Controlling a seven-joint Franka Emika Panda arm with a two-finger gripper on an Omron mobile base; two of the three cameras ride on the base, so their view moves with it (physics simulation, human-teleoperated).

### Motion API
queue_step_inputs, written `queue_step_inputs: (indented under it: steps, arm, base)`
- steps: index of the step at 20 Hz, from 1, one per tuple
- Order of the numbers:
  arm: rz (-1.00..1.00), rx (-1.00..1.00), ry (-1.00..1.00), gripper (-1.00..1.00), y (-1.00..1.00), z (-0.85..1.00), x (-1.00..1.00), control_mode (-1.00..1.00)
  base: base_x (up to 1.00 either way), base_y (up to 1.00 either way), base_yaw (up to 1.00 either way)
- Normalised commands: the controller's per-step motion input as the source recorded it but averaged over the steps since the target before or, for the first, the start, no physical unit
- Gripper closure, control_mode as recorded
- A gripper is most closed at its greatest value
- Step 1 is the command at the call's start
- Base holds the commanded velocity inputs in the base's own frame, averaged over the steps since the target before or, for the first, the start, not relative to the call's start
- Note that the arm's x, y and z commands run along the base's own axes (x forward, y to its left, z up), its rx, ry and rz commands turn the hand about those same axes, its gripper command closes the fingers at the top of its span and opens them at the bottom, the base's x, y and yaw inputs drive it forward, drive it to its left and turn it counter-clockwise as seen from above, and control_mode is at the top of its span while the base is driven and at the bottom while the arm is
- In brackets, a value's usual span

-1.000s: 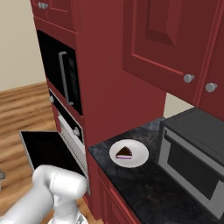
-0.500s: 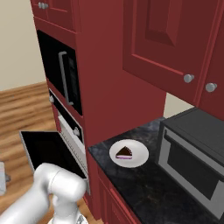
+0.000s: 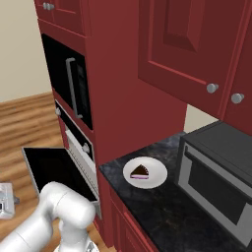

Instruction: Take the baked cake out of the oven and place it on the plate for cooling. Then close the oven door.

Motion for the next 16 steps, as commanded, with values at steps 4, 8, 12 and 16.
queue_step_inputs:
  steps: [4, 8, 12, 16]
  arm:
    - [-0.02, -0.05, 0.00, 1.00, 0.03, -0.39, 0.30, -1.00]
    - [-0.03, -0.04, 0.00, 1.00, 0.01, -0.37, 0.31, -1.00]
    - [-0.04, -0.03, 0.00, 1.00, 0.01, -0.47, 0.25, -1.00]
    - [-0.06, -0.03, 0.00, 1.00, 0.05, -0.56, 0.19, -1.00]
  base:
    - [0.00, 0.00, 0.00]
    - [0.00, 0.00, 0.00]
    - [0.00, 0.00, 0.00]
    - [0.00, 0.00, 0.00]
